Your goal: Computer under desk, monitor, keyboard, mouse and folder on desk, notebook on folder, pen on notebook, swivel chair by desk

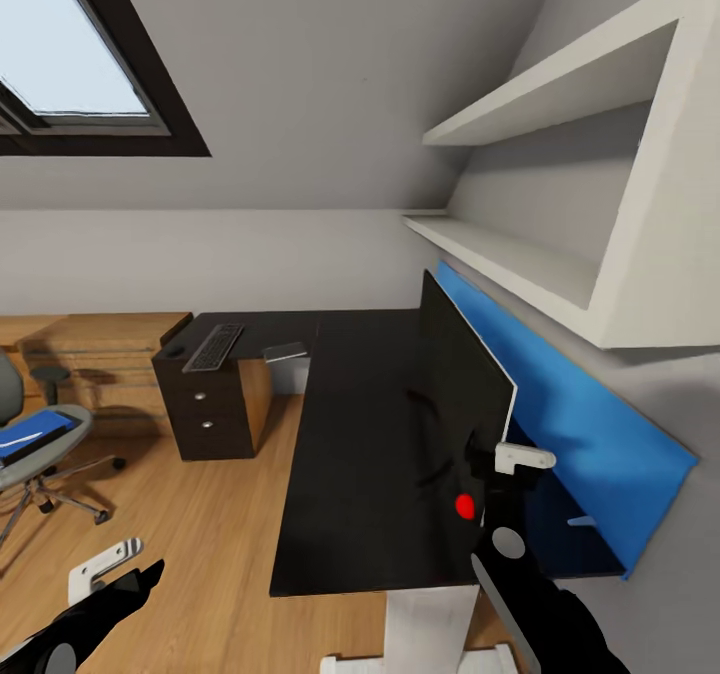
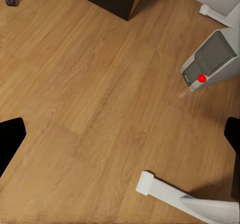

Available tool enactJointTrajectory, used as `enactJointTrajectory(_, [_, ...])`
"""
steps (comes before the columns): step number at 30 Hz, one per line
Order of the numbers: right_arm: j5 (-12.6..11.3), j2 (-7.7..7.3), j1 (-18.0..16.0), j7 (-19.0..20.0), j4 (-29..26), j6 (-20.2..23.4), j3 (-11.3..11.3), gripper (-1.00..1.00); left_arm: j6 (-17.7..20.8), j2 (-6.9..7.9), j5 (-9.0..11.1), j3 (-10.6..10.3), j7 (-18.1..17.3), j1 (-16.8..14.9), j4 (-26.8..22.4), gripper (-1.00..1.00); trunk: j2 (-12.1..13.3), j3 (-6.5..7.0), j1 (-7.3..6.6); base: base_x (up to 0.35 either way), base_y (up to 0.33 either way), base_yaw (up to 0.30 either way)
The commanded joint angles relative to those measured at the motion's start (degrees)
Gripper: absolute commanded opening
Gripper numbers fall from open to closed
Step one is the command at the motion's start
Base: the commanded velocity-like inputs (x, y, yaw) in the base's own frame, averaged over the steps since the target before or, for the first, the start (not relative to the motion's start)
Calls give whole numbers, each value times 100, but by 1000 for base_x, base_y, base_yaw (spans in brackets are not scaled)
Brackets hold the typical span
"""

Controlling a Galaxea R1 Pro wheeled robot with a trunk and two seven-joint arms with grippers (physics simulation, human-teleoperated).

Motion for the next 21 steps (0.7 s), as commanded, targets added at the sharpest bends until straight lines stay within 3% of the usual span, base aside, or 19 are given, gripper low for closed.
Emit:
enactJointTrajectory(1, [-30,-8,-7,-39,-2,-7,21,100,34,-5,39,13,2,-6,-7,100,-7,-9,-2,-288,0,0])
enactJointTrajectory(5, [-30,-8,-7,-37,-2,-7,21,100,34,-4,40,20,3,-6,-7,100,-7,-9,-2,-142,0,0])
enactJointTrajectory(10, [-30,-8,-8,-31,-1,-1,38,100,34,-8,48,191,-1,-6,-7,100,-7,-9,-2,-20,0,0])
enactJointTrajectory(21, [-16,-8,-7,-30,-1,-7,38,100,34,-12,48,210,2,-6,-7,100,-7,-9,-2,-1,0,0])
